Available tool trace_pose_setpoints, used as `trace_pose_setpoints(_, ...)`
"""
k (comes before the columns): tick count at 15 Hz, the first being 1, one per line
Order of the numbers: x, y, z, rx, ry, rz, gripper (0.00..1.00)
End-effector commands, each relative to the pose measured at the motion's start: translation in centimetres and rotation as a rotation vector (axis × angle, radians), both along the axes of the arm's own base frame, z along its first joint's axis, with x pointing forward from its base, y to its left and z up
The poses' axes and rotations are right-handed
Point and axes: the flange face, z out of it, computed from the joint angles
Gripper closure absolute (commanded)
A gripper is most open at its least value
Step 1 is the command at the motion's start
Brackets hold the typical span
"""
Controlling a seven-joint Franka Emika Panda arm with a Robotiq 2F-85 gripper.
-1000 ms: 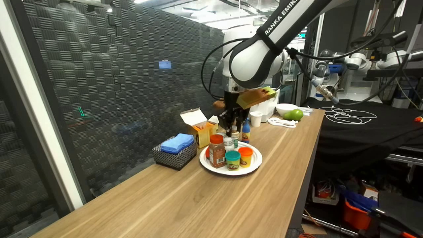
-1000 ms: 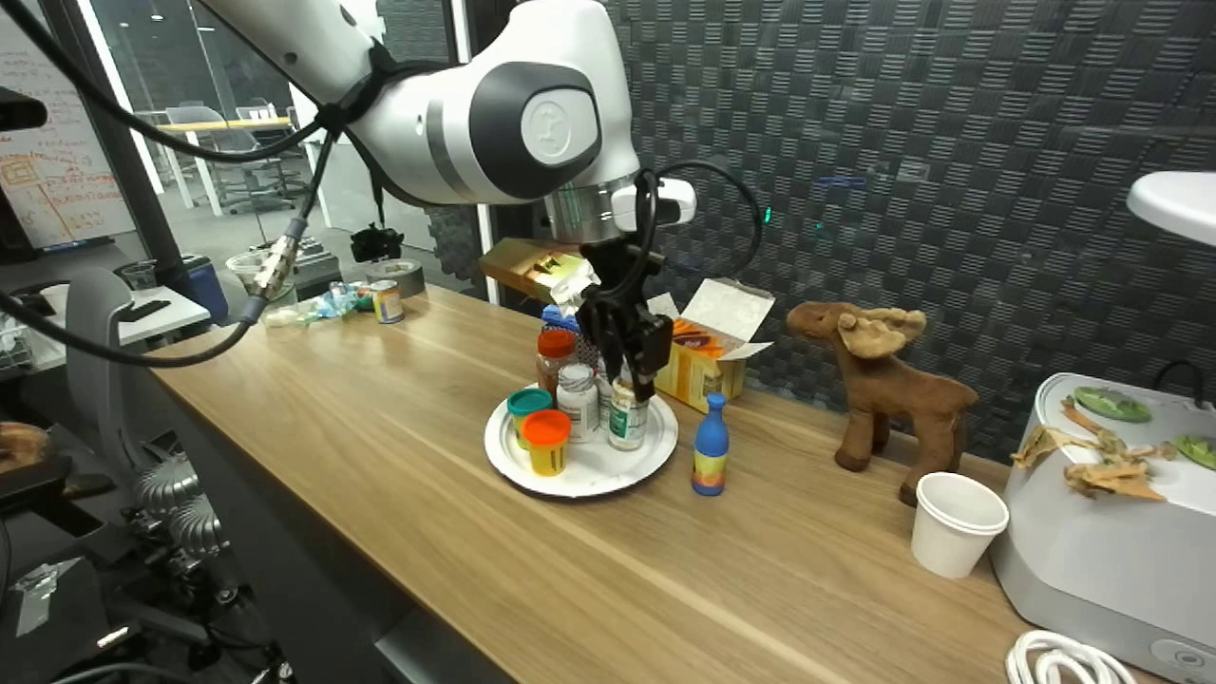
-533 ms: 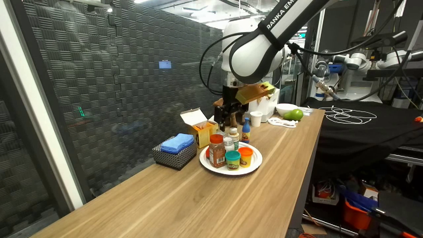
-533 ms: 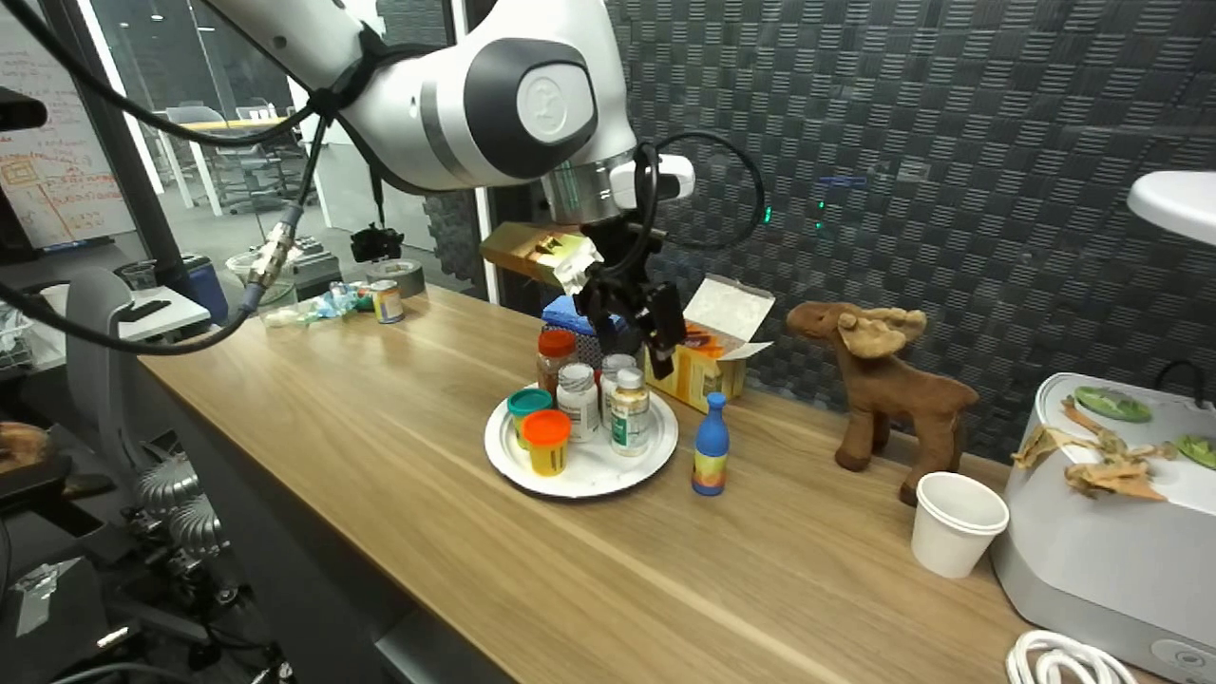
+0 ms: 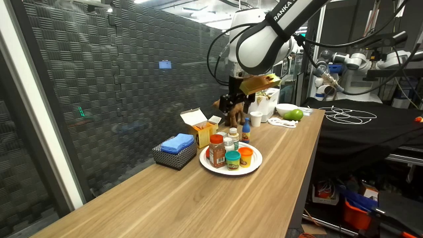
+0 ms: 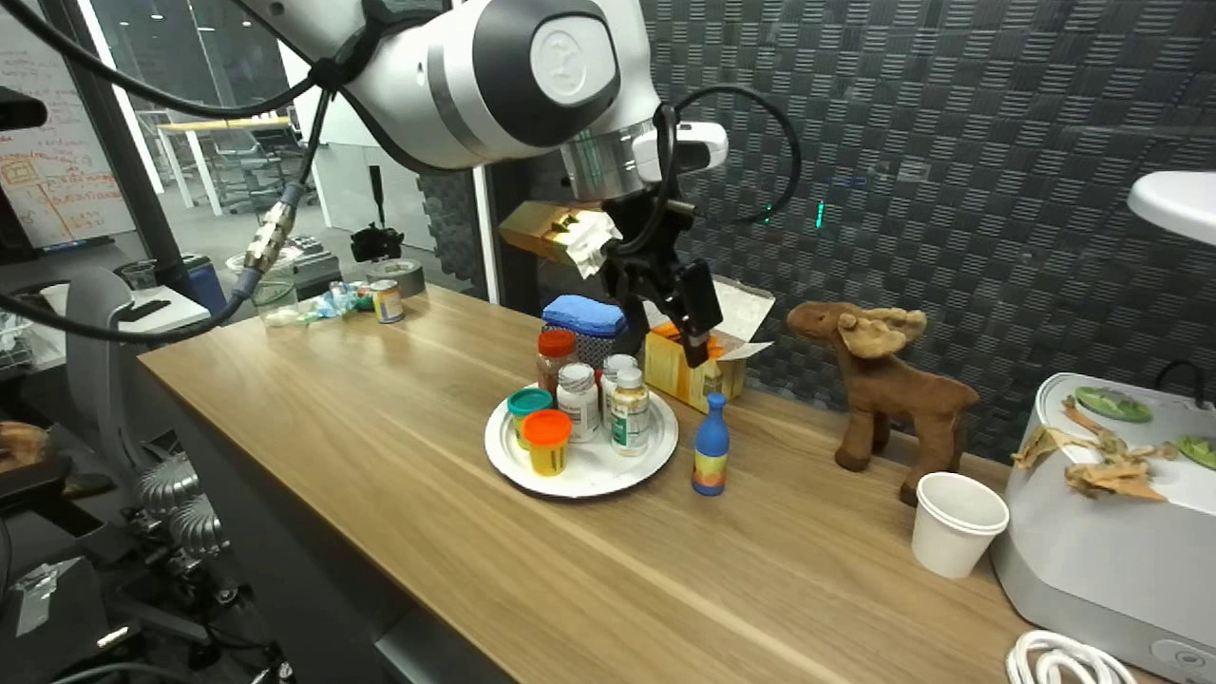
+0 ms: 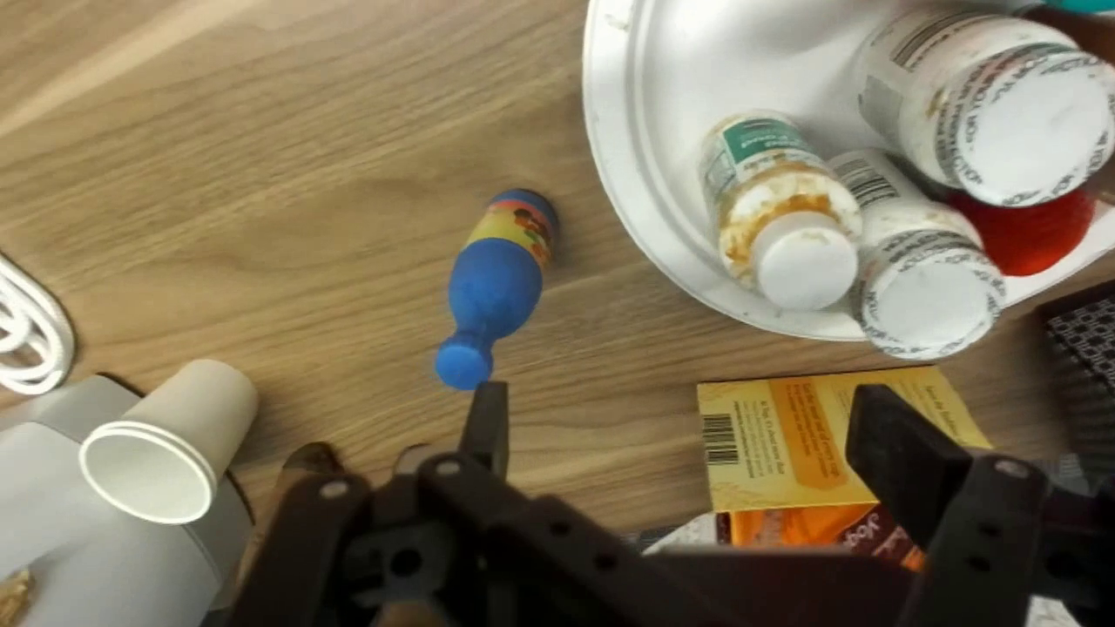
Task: Place the strawberry and containers on the white plate
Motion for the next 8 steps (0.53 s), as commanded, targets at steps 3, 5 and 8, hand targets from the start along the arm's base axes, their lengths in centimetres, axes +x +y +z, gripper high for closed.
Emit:
trace_pose_setpoints(3, 0.0, -4.4, -0.4, 0.016, 0.001, -0.142, 0.0)
trace_pose_setpoints(5, 0.1, -5.4, -0.9, 0.019, 0.005, -0.17, 0.0)
trace_pose_setpoints(8, 0.4, -6.2, -1.5, 0.039, 0.013, -0.199, 0.0)
